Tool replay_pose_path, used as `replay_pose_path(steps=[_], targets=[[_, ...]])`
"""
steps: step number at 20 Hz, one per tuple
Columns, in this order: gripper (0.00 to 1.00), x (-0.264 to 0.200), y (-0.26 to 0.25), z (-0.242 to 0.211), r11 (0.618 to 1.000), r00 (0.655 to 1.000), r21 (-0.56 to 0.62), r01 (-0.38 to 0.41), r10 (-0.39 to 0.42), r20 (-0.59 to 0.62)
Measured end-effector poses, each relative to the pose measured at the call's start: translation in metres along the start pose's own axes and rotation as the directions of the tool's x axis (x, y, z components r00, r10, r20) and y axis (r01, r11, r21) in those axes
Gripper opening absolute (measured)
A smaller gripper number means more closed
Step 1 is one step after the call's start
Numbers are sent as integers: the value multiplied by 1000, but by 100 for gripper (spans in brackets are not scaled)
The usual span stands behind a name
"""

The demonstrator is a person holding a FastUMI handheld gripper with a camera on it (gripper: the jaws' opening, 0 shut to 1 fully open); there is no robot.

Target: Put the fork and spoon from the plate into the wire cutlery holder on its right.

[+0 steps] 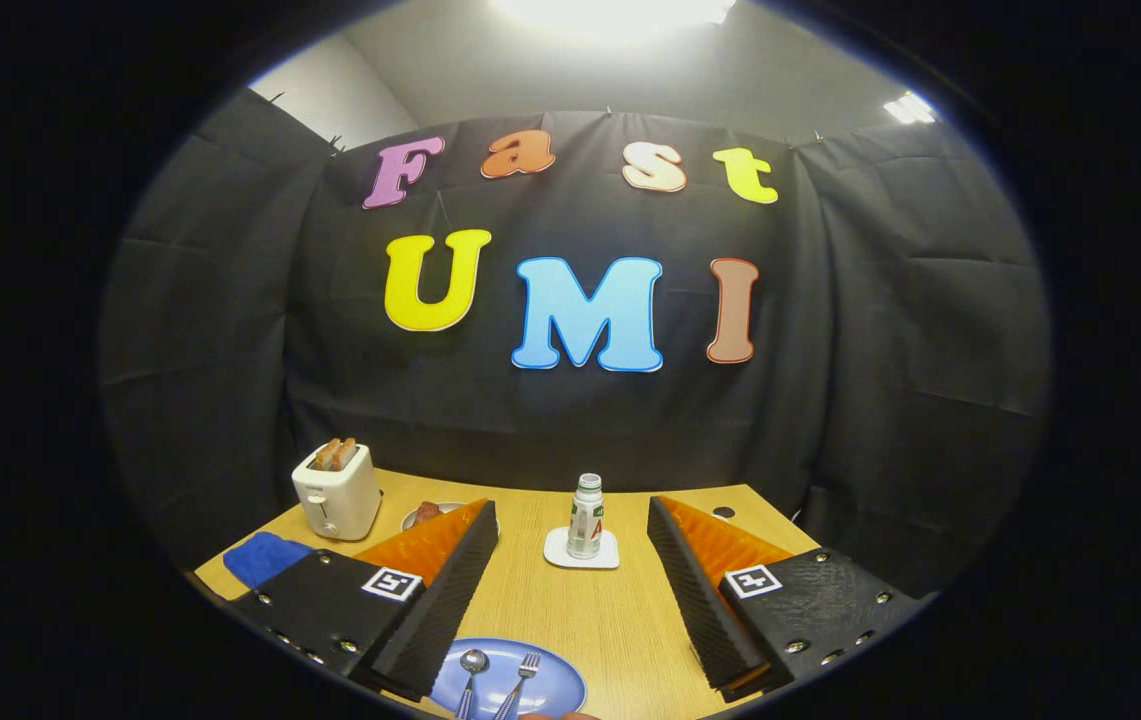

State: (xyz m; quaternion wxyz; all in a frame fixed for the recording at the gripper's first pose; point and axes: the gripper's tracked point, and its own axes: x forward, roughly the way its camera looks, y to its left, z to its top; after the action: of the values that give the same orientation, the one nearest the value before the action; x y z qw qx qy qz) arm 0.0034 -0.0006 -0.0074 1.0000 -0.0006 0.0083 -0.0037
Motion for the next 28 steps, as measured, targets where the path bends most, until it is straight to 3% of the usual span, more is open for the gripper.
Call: replay_pose_path(steps=[8, 13, 18, 24, 28], targets=[[95, 1, 12, -37, 999, 992, -6, -45, 44, -122], [95, 2, 26, -86, 994, 952, -26, -107, 95, -290], [95, -12, 41, -163, 984, 819, -3, -180, 148, -554], [95, -17, 43, -213, 985, 696, 28, -171, 140, -705], [95, -27, 47, -252, 980, 579, 40, -195, 148, -802]])
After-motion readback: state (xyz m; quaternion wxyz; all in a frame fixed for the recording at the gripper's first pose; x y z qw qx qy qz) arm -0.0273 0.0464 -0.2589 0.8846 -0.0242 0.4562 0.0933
